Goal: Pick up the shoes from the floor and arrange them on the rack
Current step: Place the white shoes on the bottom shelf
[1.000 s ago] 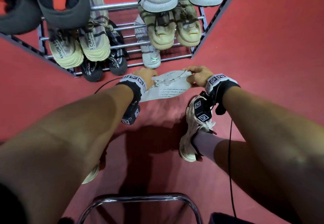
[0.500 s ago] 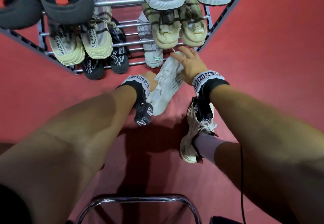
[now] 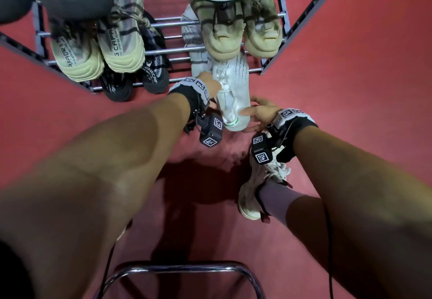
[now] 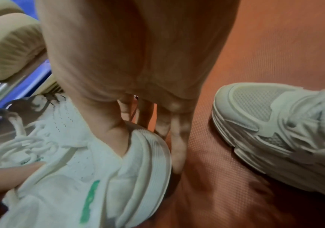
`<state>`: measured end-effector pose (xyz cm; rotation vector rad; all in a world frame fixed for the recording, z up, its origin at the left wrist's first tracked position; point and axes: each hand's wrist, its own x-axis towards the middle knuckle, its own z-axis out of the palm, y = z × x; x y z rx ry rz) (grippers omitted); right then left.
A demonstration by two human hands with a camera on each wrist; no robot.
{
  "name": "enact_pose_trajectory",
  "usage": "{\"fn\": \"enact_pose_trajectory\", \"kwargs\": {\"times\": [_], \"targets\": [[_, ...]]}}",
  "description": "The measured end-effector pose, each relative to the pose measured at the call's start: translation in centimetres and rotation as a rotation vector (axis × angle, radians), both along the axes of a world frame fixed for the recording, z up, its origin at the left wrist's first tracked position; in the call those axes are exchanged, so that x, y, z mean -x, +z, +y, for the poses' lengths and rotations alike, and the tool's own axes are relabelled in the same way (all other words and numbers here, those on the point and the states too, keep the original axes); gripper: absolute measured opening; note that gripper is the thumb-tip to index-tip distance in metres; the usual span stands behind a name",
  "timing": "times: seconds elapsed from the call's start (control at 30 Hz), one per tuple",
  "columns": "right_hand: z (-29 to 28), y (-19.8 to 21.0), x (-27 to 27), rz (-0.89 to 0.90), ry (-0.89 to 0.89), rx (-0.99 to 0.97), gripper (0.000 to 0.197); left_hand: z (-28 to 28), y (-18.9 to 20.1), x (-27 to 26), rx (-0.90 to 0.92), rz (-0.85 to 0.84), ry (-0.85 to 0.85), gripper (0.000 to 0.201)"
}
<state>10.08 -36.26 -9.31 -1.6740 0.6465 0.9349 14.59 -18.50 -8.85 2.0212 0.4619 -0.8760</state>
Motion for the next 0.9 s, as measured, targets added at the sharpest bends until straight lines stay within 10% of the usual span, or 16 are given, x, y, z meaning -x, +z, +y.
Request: {"fn": "enact_pose_trajectory", "kwargs": {"times": [0.2,0.43,0.9], "targets": [[0.1,-0.5,-1.2,-0.078,-0.185,-0.030,0.051,0.1,0.4,-0.9,0.103,-0.136,0.089,0.032],[0.5,-2.0,-4.4,-0.141,-0.211,0.112,0.054,1.1,-1.1,-2.3,-0.363,-0.480,-0.050,0.030],[2.8,-3.5,-9.4,-0.384,-0.078,0.335,0.049,1.2,-4.8,-2.6,-0.431,-0.453,-0.117,0.046]]}}
